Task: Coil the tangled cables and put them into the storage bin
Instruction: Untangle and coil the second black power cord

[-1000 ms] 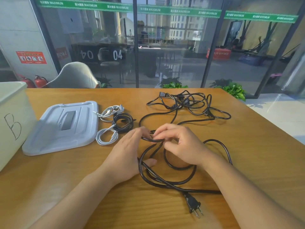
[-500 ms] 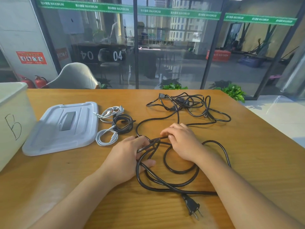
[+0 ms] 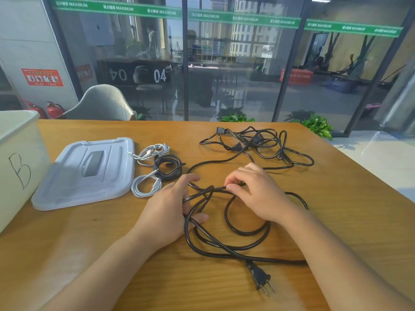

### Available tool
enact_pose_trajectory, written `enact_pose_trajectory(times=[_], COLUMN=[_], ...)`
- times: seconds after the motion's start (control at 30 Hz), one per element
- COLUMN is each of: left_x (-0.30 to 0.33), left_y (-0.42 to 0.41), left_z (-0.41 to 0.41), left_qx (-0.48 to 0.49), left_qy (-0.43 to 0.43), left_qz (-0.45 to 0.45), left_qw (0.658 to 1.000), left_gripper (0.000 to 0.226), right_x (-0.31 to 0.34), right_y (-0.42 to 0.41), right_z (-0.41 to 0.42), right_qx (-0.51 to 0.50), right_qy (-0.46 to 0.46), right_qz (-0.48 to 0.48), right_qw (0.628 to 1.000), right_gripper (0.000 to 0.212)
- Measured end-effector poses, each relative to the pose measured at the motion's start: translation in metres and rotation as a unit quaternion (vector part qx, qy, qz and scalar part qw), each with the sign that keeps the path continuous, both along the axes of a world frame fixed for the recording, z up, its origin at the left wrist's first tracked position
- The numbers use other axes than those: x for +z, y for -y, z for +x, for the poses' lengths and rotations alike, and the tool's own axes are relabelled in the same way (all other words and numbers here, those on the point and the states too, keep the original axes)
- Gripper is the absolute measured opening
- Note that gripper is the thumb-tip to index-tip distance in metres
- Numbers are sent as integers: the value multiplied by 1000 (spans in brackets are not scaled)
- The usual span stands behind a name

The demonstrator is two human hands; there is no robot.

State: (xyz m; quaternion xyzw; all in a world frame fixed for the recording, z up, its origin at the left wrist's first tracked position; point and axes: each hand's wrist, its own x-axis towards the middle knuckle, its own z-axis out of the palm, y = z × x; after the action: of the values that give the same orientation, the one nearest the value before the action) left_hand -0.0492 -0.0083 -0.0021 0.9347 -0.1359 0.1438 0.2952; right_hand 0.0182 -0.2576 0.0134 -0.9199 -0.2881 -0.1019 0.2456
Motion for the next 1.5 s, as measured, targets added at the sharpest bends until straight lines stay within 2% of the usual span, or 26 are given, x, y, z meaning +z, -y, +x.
enact_pose_trajectory(times=[0.1, 0.2, 0.47, 0.57, 0.63, 0.73, 0.8, 0.93, 1.03, 1.2, 1.33, 1.37, 1.43, 1.5], left_x=[1, 3, 4, 4, 5, 5, 5, 5, 5, 4, 3, 2, 2, 2], left_y=[-8, -8, -5, -5, -5, -5, -5, -3, 2, 2, 1, 1, 2, 2], left_z=[-1, -1, -2, -2, -2, -3, -3, -4, -6, -2, 0, 0, 0, -1], left_qx=[4, 3, 6, 5, 7, 5, -3, -34, -66, -108, -127, -122, -116, -122], left_qy=[2, 1, -6, -5, 0, 7, 13, 33, 52, 43, 23, 21, 23, 25], left_qz=[-4, 6, 25, 27, 29, 29, 28, 18, 31, 43, 66, 68, 50, 21], left_qw=[1000, 1000, 1000, 1000, 1000, 1000, 1000, 999, 996, 992, 989, 990, 992, 992], left_gripper=[85, 80, 73, 73, 74, 78, 86, 112, 121, 104, 77, 73, 62, 52], right_x=[0, 1, 6, 5, 7, 12, 14, 15, 15, 21, 21, 19, 12, 4], right_y=[1, 7, 36, 41, 39, 29, 21, 2, -11, -23, -26, -25, -21, -12], right_z=[-6, -6, 10, 14, 13, 7, 1, -12, -21, -33, -33, -30, -22, -13], right_qx=[39, 51, -65, -109, -117, -109, -84, 28, 119, 215, 237, 223, 154, 78], right_qy=[-102, -136, -99, -57, -6, 76, 91, -1, -100, -221, -269, -270, -224, -161], right_qz=[64, 76, -49, -95, -68, 47, 114, 200, 241, 330, 337, 334, 278, 121], right_qw=[992, 986, 992, 988, 991, 990, 986, 979, 958, 892, 871, 875, 921, 976], right_gripper=[7, 10, 12, 9, 12, 19, 21, 15, 21, 26, 24, 23, 24, 24])
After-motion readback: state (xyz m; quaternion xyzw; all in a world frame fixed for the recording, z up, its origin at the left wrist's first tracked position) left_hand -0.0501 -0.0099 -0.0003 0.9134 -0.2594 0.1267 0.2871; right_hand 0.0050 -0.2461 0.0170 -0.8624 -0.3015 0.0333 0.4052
